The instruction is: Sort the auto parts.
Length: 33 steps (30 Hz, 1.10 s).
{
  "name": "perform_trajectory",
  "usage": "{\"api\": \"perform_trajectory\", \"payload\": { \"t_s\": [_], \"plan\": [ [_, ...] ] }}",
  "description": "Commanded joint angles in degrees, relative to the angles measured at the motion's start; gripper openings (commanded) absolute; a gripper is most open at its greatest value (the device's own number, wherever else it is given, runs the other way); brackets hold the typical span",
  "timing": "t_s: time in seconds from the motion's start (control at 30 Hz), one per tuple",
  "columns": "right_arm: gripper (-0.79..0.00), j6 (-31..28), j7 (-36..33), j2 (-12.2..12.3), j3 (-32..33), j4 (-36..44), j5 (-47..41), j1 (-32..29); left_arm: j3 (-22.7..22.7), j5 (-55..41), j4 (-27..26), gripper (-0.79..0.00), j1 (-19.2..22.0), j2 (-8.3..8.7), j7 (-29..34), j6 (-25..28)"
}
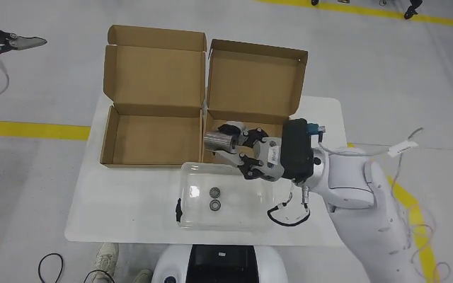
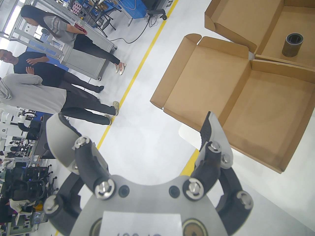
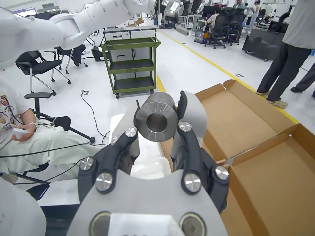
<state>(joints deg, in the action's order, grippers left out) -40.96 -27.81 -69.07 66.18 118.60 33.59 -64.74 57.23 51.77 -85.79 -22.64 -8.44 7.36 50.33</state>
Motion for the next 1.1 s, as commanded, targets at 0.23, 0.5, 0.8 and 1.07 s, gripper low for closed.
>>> {"api": "perform_trajectory", "payload": {
  "t_s": [0.23,0.5,0.8,1.07],
  "plan": [
    [-0.785,-1.66,2.51,0.20,1.17,-0.26,-1.65,0.25,0.00,0.00,0.00,0.000,0.00,0.00,0.00,0.00],
    [-0.785,-1.66,2.51,0.20,1.17,-0.26,-1.65,0.25,0.00,0.00,0.00,0.000,0.00,0.00,0.00,0.00],
    [-0.785,-1.66,2.51,0.20,1.17,-0.26,-1.65,0.25,0.00,0.00,0.00,0.000,0.00,0.00,0.00,0.00],
    [-0.785,-1.66,2.51,0.20,1.17,-0.26,-1.65,0.25,0.00,0.00,0.00,0.000,0.00,0.00,0.00,0.00]
  ]
}}
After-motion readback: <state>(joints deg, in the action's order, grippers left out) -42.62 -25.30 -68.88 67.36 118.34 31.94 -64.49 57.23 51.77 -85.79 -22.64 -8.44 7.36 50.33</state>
